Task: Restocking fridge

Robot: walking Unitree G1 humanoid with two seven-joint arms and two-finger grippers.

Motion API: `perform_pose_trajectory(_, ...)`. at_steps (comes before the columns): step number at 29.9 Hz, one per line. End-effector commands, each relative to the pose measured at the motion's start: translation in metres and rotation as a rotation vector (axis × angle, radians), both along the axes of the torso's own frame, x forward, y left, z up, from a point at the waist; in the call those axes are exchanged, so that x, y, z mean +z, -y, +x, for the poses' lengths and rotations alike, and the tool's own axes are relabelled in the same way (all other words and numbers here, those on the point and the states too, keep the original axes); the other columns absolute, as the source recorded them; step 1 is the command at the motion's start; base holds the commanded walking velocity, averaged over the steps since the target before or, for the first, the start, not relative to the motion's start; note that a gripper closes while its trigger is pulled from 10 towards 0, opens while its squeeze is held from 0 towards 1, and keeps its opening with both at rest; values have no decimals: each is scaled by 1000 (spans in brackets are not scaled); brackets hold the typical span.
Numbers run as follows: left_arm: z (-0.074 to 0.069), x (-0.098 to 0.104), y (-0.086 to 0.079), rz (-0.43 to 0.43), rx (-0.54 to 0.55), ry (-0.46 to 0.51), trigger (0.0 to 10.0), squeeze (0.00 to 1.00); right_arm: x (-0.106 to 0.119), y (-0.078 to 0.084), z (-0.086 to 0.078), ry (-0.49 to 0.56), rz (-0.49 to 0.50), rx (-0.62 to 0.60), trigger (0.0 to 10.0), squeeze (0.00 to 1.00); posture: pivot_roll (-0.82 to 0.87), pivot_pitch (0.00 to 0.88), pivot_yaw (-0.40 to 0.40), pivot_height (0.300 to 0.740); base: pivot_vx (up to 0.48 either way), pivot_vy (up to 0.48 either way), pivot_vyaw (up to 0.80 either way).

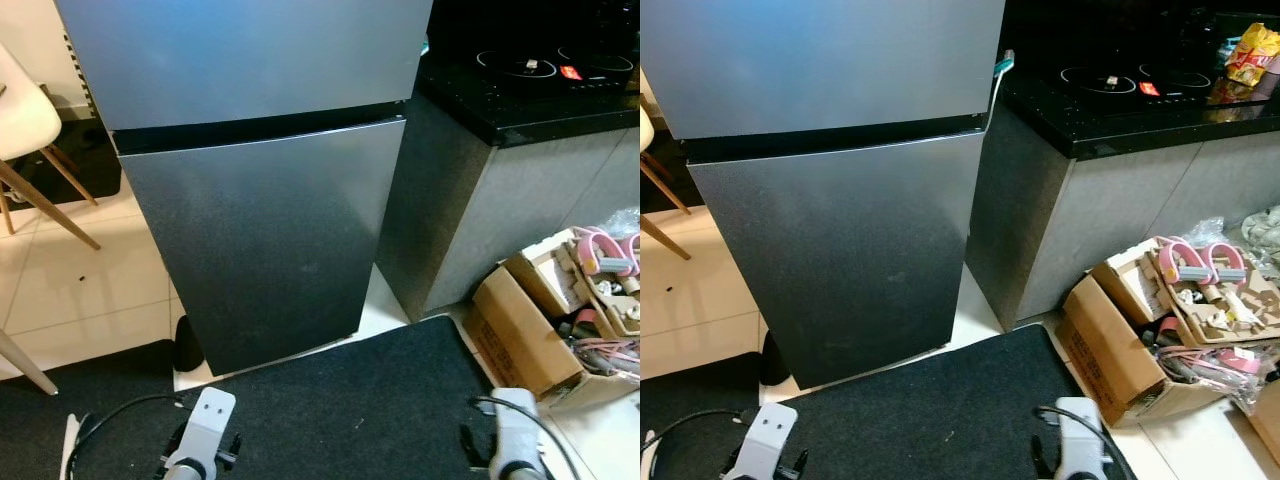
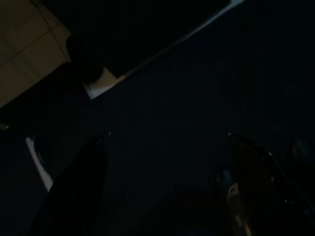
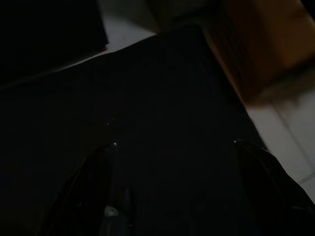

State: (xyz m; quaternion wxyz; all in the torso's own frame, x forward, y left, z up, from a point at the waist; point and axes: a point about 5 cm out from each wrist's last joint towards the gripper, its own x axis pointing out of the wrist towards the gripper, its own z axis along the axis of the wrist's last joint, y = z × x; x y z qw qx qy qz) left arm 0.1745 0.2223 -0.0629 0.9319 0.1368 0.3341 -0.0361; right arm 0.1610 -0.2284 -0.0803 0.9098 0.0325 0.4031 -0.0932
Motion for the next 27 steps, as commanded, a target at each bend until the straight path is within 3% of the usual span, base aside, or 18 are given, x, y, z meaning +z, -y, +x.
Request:
perform_pose_trajectory(1, 4, 1, 7, -31, 4, 11, 10000, 0, 2, 0, 2, 25, 14, -23, 10000, 0, -35, 11, -51, 740, 0, 0, 0)
perform_pose_trajectory(3, 30, 19, 10, -160, 94, 122, 10000, 0, 3, -7, 4, 68, 67, -43, 10000, 0, -30, 15, -50, 740, 0, 0, 0)
perform_pose_trajectory(5, 43, 31, 14, -227, 121, 190, 10000, 0, 4, -12, 8, 93, 103, -27, 10000, 0, -22, 23, -52, 740, 0, 0, 0)
perform_pose_trajectory(6, 43, 31, 14, -227, 121, 190, 10000, 0, 4, -12, 8, 93, 103, -27, 10000, 0, -22, 23, -52, 740, 0, 0, 0)
perform_pose_trajectory(8, 63, 47, 25, -228, 70, 265, 10000, 0, 9, -21, 18, 139, 141, 11, 10000, 0, -19, 21, -48, 740, 0, 0, 0)
perform_pose_trajectory(11, 70, 50, 29, -205, 41, 274, 10000, 0, 13, -23, 27, 176, 150, 7, 10000, 0, -35, 11, -41, 740, 0, 0, 0)
perform_pose_trajectory(14, 70, 46, 29, -146, -10, 246, 10000, 0, 19, -23, 36, 224, 180, -25, 10000, 0, -37, 8, -40, 740, 0, 0, 0)
perform_pose_trajectory(18, 60, 38, 22, -135, 12, 198, 10000, 0, 20, -20, 36, 230, 185, -37, 10000, 0, -37, 5, -40, 740, 0, 0, 0)
perform_pose_trajectory(20, 45, 26, 13, -103, 38, 134, 10000, 0, 16, -16, 30, 201, 169, -45, 10000, 0, -25, 3, -44, 740, 0, 0, 0)
perform_pose_trajectory(25, 34, 19, 7, -74, 61, 95, 10000, 0, 11, -13, 23, 155, 131, -44, 10000, 0, -23, 3, -45, 740, 0, 0, 0)
perform_pose_trajectory(27, 23, 12, 3, -47, 77, 58, 10000, 0, 6, -10, 13, 104, 86, -46, 10000, 0, -5, 0, -39, 740, 0, 0, 0)
